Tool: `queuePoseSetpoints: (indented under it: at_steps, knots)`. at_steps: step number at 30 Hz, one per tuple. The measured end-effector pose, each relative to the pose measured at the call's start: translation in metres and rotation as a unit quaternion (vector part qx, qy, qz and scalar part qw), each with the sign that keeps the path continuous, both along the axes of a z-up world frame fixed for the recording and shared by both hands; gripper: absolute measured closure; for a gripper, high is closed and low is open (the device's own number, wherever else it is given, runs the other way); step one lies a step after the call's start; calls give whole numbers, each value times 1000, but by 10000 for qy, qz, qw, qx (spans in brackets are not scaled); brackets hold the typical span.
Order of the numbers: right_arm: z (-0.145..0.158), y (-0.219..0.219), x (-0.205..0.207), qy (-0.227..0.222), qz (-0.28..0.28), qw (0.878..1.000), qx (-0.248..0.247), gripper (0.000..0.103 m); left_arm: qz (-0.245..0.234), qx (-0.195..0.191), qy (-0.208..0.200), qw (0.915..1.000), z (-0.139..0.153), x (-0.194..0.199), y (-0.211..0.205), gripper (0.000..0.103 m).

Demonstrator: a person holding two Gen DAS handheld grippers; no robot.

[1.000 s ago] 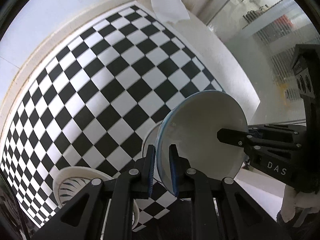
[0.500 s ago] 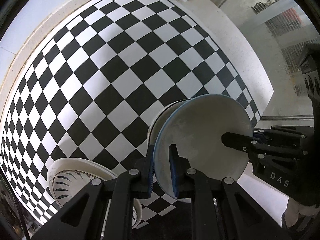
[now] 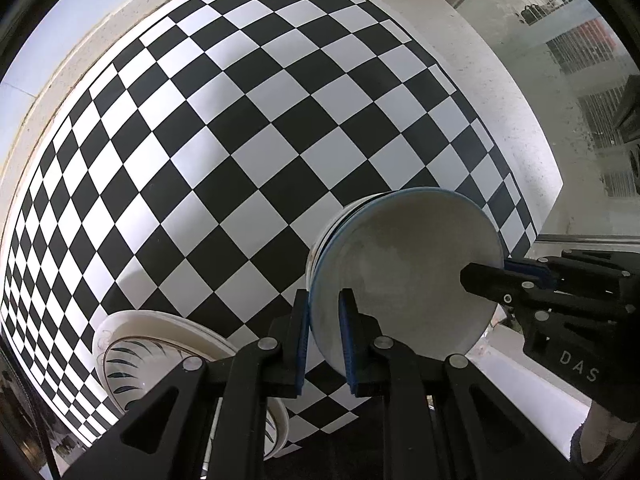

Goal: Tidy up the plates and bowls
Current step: 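Nest the bowl stack into the blue-dotted bowl, gripping all rims with both tools, then lift the three-bowl stack with both tools and carry it toward the plate stack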

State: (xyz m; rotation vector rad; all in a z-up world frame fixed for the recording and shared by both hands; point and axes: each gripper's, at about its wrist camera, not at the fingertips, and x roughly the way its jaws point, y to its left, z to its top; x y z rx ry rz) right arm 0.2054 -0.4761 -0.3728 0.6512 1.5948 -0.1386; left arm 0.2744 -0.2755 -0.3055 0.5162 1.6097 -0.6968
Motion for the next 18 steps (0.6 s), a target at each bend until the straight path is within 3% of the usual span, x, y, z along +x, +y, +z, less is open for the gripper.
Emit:
queuePoseSetpoints:
  at_steps: [10,18]
  knots:
    - [1,-3,-2,-10,-19,10000,24,87,-6,-3,-105,9999,6,-1,-1,90]
    - [26,2,-15,-245,-24,9996,-171,87,-19,-240,-349,9991,38,-8,11,90]
